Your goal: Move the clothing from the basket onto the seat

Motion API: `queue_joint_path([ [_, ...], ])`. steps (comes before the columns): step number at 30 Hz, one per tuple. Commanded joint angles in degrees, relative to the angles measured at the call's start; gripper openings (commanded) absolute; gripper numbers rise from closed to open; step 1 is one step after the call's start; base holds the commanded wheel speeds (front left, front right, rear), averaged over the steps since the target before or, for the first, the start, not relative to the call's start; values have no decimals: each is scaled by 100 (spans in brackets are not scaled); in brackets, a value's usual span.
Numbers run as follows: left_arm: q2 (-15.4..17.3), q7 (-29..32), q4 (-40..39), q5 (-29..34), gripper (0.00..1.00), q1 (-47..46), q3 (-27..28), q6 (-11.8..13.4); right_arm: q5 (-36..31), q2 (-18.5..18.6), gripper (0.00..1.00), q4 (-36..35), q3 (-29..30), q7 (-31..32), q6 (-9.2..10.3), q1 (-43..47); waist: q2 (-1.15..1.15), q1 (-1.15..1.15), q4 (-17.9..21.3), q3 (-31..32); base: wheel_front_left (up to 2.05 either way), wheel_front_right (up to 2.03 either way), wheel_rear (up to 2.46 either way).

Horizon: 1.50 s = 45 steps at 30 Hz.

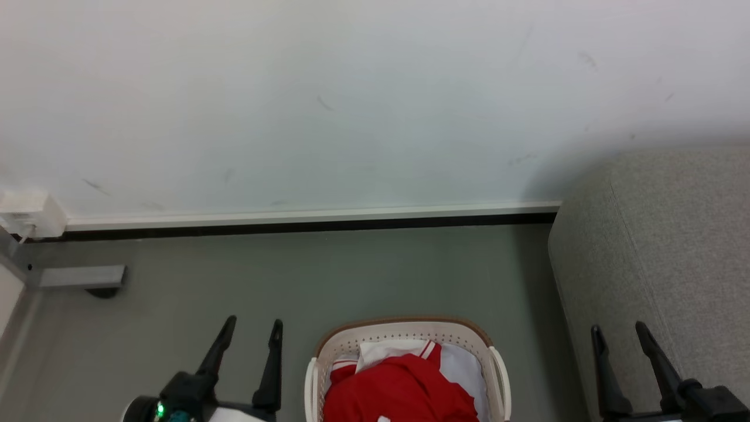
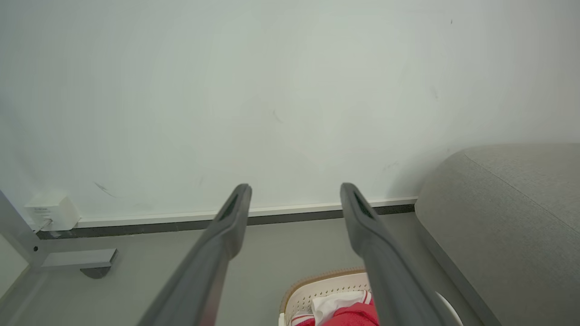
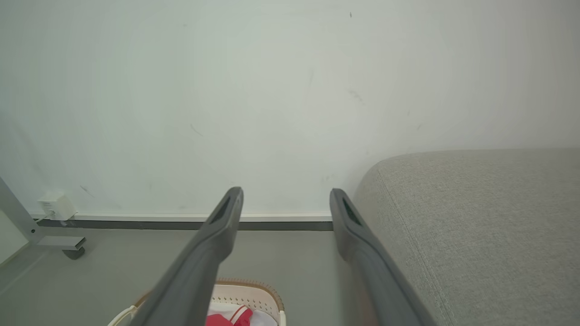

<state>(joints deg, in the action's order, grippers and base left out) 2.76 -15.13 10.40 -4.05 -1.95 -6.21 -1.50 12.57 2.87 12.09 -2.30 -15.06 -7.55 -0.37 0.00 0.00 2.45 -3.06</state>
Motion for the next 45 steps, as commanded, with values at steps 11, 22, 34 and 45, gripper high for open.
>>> queue_joint_path([
  [11,25,-4,1075,490,100,-1566,-679,-300,-37,126,100,-341,44,-8,12,-684,0,0,418,-1315,0,0,0],
  [22,27,410,3129,590,100,-3293,-1853,-420,-12,180,100,-690,-8,-8,12,-1113,0,0,772,-2404,0,0,0],
  [34,32,1177,4776,814,100,-4654,-2700,-305,27,94,100,-1229,-109,-8,12,-1607,0,0,986,-3673,0,0,0],
  [45,173,1460,5653,982,100,-5546,-2911,-176,161,10,100,-1423,-366,-8,12,-1886,0,0,1144,-4178,0,0,0],
])
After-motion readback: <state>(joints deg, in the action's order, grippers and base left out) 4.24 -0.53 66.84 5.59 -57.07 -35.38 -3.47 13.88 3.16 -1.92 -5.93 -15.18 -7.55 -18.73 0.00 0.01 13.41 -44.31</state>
